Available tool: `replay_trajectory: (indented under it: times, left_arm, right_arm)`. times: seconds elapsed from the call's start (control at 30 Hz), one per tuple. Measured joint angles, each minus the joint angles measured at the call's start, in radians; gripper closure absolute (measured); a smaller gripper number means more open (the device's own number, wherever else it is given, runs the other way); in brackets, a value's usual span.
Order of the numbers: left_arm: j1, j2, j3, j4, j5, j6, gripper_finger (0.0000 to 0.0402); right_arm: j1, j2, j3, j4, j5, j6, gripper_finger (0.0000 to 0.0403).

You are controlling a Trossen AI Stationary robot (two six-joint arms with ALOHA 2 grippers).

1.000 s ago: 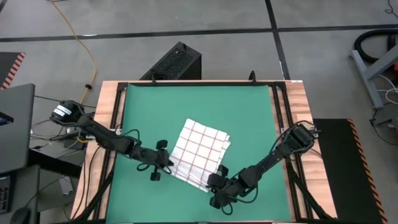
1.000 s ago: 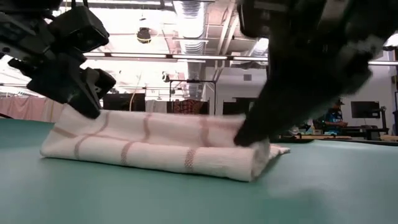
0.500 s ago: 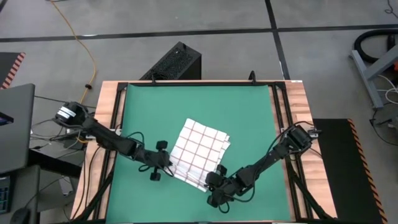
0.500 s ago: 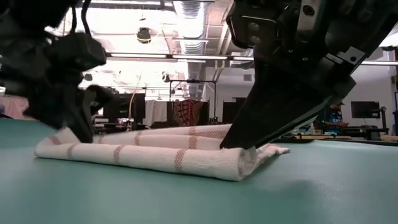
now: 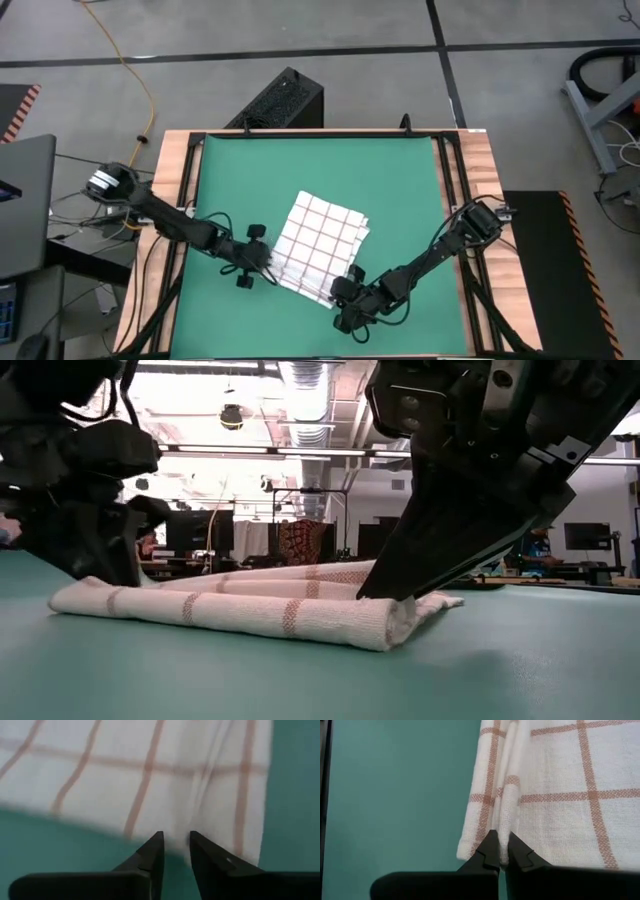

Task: Roll towel into tight, uniform cylinder
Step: Roll the white towel

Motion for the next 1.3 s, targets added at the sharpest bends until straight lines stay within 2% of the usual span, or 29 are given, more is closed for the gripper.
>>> replay_trajectory:
  times: [0.23,0.4,0.5,0.67,0.77,0.87,1.3]
  left_arm:
    - [-0.021,-0.18,-0.001,-0.137,-0.047,0.021,0.0301]
    - [-0.094,-0.237,0.0,0.011,-0.086,0.113,0.0313]
    - [-0.135,-0.232,-0.017,0.1,-0.126,0.174,0.0339]
    - [-0.144,-0.163,-0.15,0.376,-0.1,0.173,0.0395]
    - [-0.143,-0.101,-0.221,0.498,-0.141,0.12,0.0396]
    - [-0.143,-0.034,-0.256,0.604,-0.13,0.103,0.0398]
    - [-0.143,0.255,-0.252,0.765,-0.112,0.018,0.0401]
  right_arm:
    - [0.0,0.001,0.0,-0.002,0.0,-0.018,0.0387]
    - [0.0,0.001,-0.001,-0.002,-0.001,-0.019,0.0387]
    - [0.0,0.001,-0.001,-0.002,-0.001,-0.019,0.0386]
    - [0.0,0.002,-0.001,-0.001,-0.001,-0.027,0.0386]
    - [0.0,0.002,-0.001,0.0,-0.001,-0.031,0.0386]
    - [0.0,0.002,-0.002,0.001,-0.001,-0.042,0.0386]
    - [-0.002,-0.006,-0.002,0.001,0.018,-0.054,0.0376]
